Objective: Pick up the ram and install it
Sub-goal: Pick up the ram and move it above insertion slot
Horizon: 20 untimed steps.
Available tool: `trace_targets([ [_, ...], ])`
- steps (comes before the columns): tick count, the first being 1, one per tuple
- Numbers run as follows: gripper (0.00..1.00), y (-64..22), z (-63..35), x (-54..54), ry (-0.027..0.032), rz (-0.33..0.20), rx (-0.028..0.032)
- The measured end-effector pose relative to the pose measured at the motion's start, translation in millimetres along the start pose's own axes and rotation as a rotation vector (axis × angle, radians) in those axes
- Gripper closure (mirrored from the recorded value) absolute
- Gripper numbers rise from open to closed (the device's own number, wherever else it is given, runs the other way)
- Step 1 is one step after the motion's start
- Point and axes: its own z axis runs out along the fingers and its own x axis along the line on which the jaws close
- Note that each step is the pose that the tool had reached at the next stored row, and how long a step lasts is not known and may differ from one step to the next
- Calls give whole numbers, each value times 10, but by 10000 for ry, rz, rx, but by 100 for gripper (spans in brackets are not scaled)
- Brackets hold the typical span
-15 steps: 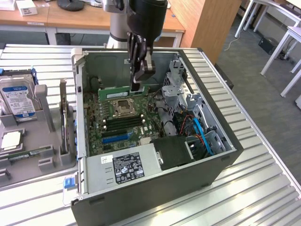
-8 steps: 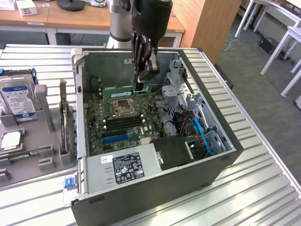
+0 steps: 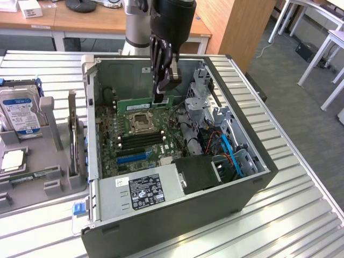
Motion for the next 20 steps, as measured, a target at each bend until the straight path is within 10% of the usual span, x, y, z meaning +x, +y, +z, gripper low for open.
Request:
trace_targets([
  [20, 88, -8, 43, -194, -20, 429, 0],
])
